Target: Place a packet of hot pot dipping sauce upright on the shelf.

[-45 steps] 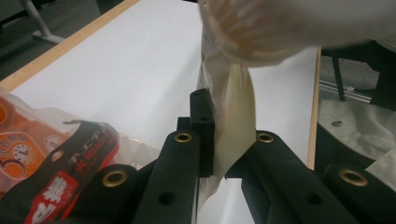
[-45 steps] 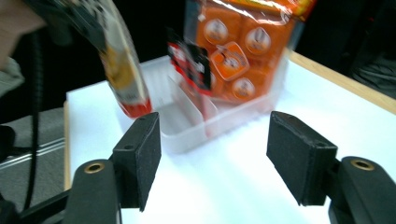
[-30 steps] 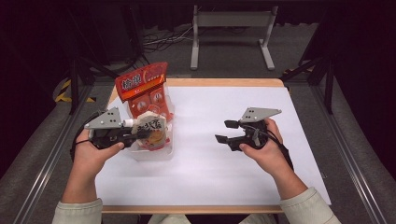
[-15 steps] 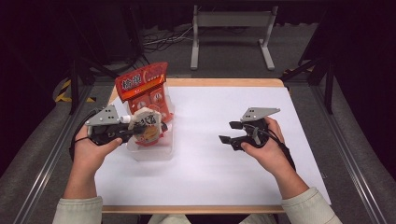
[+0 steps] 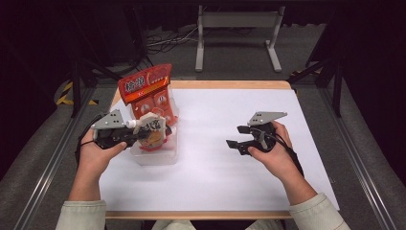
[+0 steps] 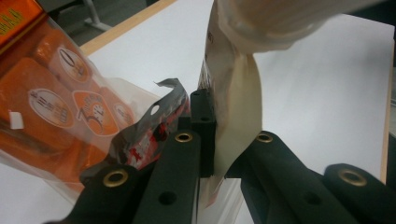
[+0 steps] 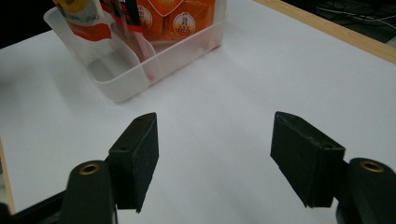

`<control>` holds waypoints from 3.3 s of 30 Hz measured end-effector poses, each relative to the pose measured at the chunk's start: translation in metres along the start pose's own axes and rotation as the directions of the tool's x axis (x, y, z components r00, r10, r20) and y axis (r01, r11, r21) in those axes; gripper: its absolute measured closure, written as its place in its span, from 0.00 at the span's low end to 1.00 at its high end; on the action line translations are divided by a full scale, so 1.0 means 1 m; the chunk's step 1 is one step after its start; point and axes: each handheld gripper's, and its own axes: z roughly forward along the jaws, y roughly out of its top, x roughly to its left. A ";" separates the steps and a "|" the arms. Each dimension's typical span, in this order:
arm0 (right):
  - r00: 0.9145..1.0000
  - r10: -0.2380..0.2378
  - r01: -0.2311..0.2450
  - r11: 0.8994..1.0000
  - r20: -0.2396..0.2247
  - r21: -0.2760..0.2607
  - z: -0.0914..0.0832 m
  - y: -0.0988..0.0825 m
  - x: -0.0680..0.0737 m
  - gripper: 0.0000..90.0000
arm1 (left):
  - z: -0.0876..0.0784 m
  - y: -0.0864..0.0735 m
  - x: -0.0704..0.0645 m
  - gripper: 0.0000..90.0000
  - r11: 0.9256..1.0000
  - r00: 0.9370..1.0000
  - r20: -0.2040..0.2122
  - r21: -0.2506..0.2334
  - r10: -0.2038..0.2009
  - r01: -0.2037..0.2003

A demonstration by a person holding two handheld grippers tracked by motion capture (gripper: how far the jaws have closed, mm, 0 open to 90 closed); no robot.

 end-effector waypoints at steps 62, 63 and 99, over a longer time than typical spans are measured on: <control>0.999 0.023 -0.023 1.000 -0.036 0.012 0.004 -0.011 -0.003 0.34 | 0.020 -0.052 0.021 0.94 0.984 0.988 0.047 0.106 -0.145 0.140; 0.999 0.023 -0.023 1.000 -0.036 0.012 0.004 -0.011 -0.003 0.34 | 0.020 -0.053 0.022 0.94 0.985 0.989 0.039 0.107 -0.144 0.139; 0.994 0.056 -0.043 0.990 0.096 -0.138 -0.062 -0.057 -0.043 0.22 | -0.029 -0.080 -0.007 0.06 0.980 0.967 -0.160 -0.044 -0.200 0.196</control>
